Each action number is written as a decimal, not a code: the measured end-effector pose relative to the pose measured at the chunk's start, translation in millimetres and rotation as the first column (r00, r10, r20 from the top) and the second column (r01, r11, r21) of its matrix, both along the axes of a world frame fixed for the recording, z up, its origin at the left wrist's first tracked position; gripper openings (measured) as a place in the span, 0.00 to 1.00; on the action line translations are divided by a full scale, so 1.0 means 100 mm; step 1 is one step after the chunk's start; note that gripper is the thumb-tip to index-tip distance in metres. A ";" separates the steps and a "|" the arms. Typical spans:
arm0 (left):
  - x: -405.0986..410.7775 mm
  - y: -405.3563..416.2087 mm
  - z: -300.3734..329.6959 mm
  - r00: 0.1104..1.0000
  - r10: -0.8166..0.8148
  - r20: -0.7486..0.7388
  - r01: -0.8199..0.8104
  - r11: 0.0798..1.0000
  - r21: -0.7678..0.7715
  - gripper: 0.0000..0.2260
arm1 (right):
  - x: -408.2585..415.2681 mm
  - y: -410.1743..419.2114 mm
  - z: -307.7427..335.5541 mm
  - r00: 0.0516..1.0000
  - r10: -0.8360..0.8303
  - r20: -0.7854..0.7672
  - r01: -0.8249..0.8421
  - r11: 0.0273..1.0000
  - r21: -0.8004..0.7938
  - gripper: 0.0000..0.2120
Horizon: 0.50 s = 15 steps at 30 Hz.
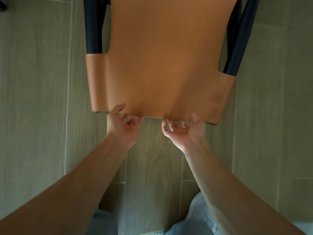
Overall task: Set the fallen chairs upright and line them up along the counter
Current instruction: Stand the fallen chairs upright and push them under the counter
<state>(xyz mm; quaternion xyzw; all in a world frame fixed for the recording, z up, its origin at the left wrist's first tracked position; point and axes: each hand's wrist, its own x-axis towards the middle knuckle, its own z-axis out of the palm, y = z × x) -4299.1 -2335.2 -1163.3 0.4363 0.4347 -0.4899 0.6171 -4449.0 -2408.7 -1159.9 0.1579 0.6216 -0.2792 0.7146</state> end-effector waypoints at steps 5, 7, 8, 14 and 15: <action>-0.09 0.17 0.56 0.999 0.005 -0.052 -0.004 1.000 0.020 0.07 | -0.17 0.14 0.52 1.000 0.019 0.021 -0.019 1.000 0.005 0.17; -0.13 0.27 0.87 0.997 -0.021 -0.069 0.025 0.998 0.050 0.09 | -0.26 0.22 0.86 1.000 0.012 0.026 -0.013 1.000 0.019 0.17; -0.16 0.32 1.06 0.996 -0.041 -0.074 0.047 0.996 0.072 0.09 | -0.30 0.27 1.07 1.000 0.005 0.023 -0.006 1.000 0.026 0.17; -0.36 0.57 2.46 0.972 -0.234 -0.035 0.235 0.937 0.260 0.09 | -0.43 0.57 2.47 0.993 0.051 -0.107 -0.041 0.994 0.099 0.11; -0.38 0.62 2.73 0.972 -0.234 -0.017 0.229 0.931 0.284 0.08 | -0.43 0.61 2.73 0.987 0.088 -0.137 -0.074 0.992 0.102 0.09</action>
